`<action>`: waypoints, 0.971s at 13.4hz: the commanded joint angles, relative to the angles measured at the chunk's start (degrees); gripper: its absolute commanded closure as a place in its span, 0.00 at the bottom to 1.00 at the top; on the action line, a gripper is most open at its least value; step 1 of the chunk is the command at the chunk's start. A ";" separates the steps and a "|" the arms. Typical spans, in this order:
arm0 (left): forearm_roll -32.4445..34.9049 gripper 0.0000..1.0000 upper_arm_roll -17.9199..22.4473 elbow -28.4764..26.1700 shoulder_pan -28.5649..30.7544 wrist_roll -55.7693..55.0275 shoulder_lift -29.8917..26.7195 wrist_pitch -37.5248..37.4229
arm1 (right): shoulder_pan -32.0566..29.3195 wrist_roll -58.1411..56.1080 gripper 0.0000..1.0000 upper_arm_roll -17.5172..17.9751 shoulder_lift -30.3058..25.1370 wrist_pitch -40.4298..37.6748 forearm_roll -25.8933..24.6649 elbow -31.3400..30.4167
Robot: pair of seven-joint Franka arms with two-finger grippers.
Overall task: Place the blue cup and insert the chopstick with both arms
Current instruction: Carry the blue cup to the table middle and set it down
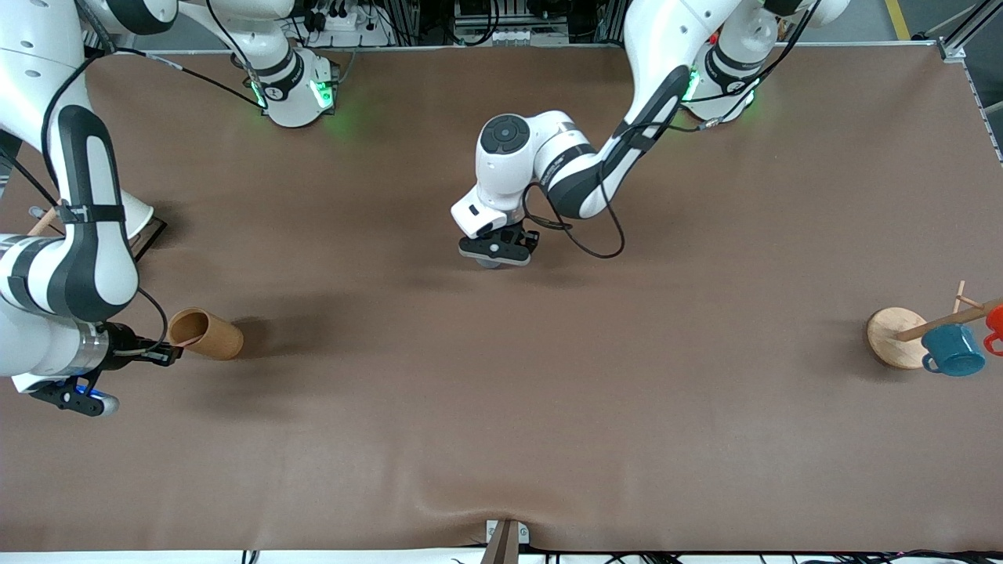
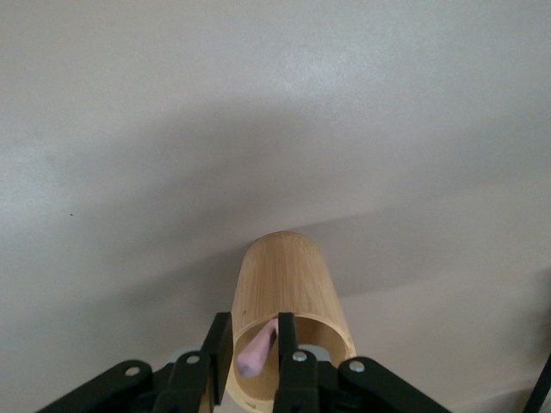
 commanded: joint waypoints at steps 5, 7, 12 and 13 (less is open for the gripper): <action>-4.76 0.00 -0.24 0.15 8.18 -0.29 -19.01 -16.61 | -0.77 0.24 1.00 0.63 -0.67 -1.06 0.93 0.44; -7.41 0.00 -0.15 3.04 11.61 2.51 -21.48 -22.92 | -0.77 0.24 1.00 0.63 -1.03 -1.15 0.93 0.44; -12.14 0.00 -0.15 10.78 25.05 11.12 -22.90 -34.45 | -0.50 0.16 1.00 0.71 -2.34 -2.64 0.84 0.44; -13.73 0.00 -0.24 11.14 27.77 12.79 -22.90 -35.42 | -0.24 0.24 1.00 0.89 -2.87 -3.08 0.76 0.70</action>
